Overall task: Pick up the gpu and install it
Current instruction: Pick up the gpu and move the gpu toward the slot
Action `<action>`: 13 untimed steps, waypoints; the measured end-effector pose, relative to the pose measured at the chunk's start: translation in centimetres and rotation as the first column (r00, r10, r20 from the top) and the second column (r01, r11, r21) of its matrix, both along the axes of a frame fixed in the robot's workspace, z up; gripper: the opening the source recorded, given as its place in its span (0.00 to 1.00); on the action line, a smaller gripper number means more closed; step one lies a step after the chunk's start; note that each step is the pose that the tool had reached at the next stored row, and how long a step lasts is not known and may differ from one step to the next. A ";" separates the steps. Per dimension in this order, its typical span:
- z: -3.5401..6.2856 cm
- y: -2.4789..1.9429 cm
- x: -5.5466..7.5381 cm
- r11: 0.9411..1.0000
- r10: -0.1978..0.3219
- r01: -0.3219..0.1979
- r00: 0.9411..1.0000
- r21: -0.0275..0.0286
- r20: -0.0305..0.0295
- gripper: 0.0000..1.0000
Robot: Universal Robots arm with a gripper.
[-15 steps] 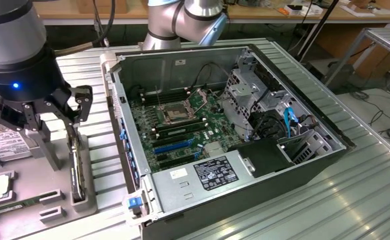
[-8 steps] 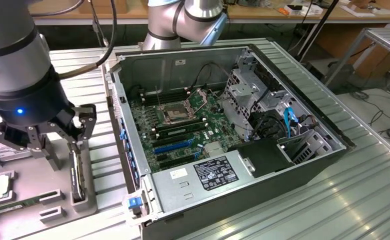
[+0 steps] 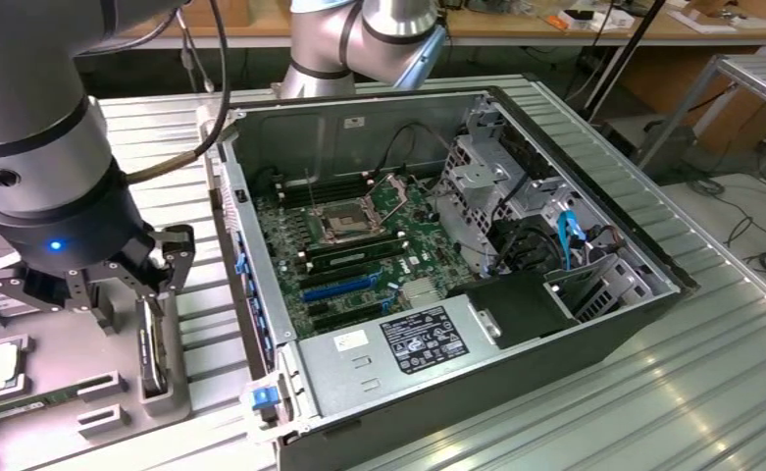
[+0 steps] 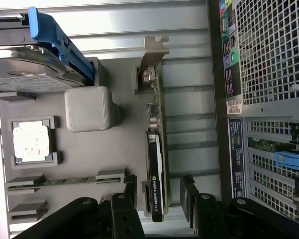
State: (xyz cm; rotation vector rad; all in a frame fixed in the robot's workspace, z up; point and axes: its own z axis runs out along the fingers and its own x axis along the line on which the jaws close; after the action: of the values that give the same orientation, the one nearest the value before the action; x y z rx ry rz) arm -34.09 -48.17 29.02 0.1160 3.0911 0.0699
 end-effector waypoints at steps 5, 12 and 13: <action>-1.08 0.00 0.1 1.000 0.000 0.000 1.000 0.000 0.000 0.48; -2.63 0.00 0.2 1.000 0.000 0.000 1.000 0.000 0.000 0.48; -2.82 0.00 0.2 1.000 0.000 0.000 1.000 0.000 0.000 0.48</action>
State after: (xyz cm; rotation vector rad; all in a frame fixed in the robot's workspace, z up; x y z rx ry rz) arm -33.92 -48.17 26.20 0.1161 3.0912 0.0699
